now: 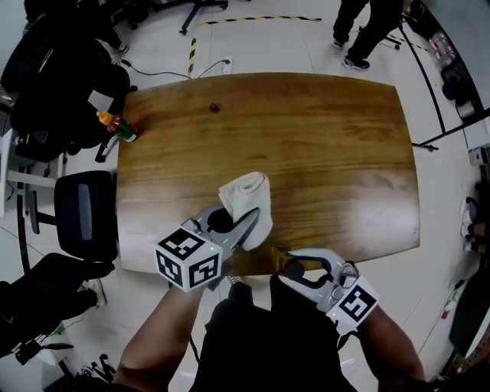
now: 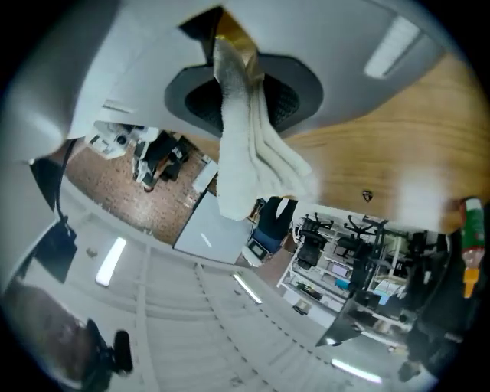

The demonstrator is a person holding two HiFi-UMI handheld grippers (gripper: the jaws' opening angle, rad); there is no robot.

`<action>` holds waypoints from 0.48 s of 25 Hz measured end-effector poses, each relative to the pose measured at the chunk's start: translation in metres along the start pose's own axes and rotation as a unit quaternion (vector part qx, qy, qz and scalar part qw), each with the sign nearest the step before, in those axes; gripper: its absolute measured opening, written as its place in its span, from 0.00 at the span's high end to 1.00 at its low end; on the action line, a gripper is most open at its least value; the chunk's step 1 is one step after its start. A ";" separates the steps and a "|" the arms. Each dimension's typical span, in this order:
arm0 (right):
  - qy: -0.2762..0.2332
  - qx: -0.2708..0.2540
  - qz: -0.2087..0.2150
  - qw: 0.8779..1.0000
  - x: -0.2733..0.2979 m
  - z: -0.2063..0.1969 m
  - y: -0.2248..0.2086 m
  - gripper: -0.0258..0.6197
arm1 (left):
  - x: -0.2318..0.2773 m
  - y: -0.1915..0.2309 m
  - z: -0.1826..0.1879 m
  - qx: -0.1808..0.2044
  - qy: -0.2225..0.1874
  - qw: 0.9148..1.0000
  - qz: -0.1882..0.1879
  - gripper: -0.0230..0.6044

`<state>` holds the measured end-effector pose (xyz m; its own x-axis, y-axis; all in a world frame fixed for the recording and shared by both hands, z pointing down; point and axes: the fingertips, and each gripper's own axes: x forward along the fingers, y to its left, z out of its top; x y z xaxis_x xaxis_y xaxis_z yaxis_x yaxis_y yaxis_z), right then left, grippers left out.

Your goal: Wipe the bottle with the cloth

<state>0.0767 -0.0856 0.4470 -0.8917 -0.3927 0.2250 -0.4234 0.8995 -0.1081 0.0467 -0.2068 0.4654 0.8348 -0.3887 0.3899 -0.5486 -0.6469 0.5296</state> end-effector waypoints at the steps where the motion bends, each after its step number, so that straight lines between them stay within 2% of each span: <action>1: 0.019 -0.007 0.000 1.000 0.000 -0.005 0.001 0.75 | -0.011 -0.006 0.010 -0.023 -0.019 0.999 -0.014 0.80; 3: 0.061 -0.023 0.000 0.998 0.000 -0.017 0.005 0.76 | -0.031 -0.023 0.029 -0.057 -0.052 0.996 -0.043 0.80; 7: 0.056 -0.051 -0.008 0.997 0.005 -0.016 0.005 0.76 | -0.062 -0.083 0.062 -0.104 -0.095 0.982 -0.126 0.80; 9: 0.050 -0.059 -0.011 0.997 0.006 -0.014 0.005 0.76 | -0.068 -0.112 0.066 -0.121 -0.088 0.974 -0.168 0.80; 12: 0.049 -0.065 -0.012 0.997 0.007 -0.012 0.004 0.76 | -0.063 -0.141 0.053 -0.133 -0.042 0.970 -0.200 0.80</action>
<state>0.0704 -0.0823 0.4600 -0.8587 -0.4005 0.3197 -0.4152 0.9094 0.0240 0.0737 -0.1260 0.3265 0.9781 -0.2003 0.0566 -0.1632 -0.5689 0.8061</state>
